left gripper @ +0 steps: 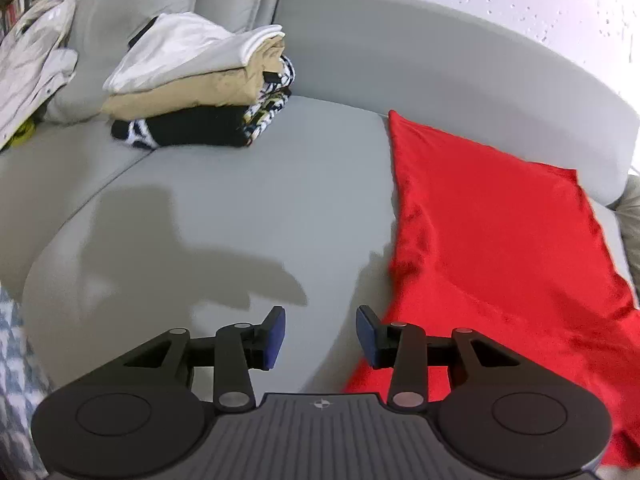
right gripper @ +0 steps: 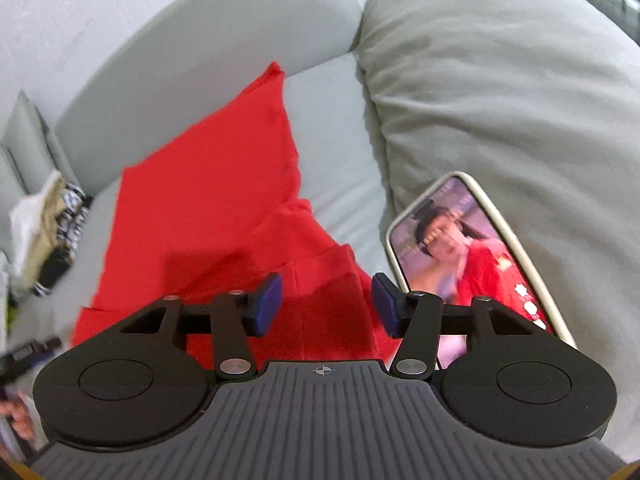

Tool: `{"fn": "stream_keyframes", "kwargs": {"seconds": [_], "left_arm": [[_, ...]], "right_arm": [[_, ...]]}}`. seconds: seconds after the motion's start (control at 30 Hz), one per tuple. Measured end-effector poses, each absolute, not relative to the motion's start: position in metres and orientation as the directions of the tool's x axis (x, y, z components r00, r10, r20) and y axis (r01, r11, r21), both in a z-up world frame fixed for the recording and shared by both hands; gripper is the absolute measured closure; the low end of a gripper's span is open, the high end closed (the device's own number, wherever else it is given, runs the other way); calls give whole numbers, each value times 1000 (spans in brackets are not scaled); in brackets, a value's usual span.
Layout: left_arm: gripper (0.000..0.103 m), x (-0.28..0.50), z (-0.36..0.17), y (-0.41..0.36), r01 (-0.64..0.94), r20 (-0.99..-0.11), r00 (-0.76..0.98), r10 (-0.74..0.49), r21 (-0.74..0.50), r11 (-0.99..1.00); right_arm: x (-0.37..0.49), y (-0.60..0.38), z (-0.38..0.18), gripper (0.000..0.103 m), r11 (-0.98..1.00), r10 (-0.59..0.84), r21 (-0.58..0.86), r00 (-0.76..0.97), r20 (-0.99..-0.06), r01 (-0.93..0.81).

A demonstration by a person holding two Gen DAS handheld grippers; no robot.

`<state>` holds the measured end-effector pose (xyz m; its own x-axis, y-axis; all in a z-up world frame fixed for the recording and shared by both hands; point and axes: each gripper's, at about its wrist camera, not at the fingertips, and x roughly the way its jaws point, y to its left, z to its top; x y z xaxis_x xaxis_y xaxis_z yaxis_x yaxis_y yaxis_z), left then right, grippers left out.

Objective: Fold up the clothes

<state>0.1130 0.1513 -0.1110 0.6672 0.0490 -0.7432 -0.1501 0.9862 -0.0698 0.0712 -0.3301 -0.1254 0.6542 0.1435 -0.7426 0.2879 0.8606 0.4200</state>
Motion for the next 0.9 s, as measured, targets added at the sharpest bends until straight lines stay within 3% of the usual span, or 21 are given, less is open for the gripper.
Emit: {"fn": "stream_keyframes", "kwargs": {"seconds": [0.03,0.07,0.1,0.13,0.23,0.33,0.37,0.53,0.63,0.77,0.9], "left_arm": [[69,109,-109,150,-134,-739,673,31,-81,988],[72,103,-106,147,-112,-733,681,8,-94,989],[80,102,-106,136,-67,-728,685,-10,-77,995],[84,100,-106,125,-22,-724,689,-29,-60,998],[85,95,-107,91,111,-716,693,-81,-5,994],[86,110,-131,68,153,-806,592,3,116,981],[81,114,-140,69,135,-821,568,50,153,979],[82,101,-127,70,102,-817,573,69,155,983],[85,84,-108,75,75,-803,594,40,104,992],[87,68,-94,57,168,-781,609,-141,-47,985],[86,62,-112,13,298,-803,564,-192,-18,954]], "right_arm": [[65,-333,-124,51,849,150,437,658,-738,297],[59,-336,-122,62,839,154,451,663,-733,304],[55,-336,-121,82,838,148,451,668,-729,306],[53,-333,-121,89,844,137,441,673,-727,304],[56,-318,-121,89,872,146,413,665,-732,263],[64,-291,-129,88,910,182,371,630,-755,182],[65,-283,-134,88,935,149,314,621,-770,165],[56,-249,-142,83,998,-30,12,572,-820,69],[41,-260,-127,80,995,-15,39,540,-842,89],[26,-271,-104,76,977,78,181,601,-796,112],[41,-246,-108,76,950,240,312,589,-772,22]]}}
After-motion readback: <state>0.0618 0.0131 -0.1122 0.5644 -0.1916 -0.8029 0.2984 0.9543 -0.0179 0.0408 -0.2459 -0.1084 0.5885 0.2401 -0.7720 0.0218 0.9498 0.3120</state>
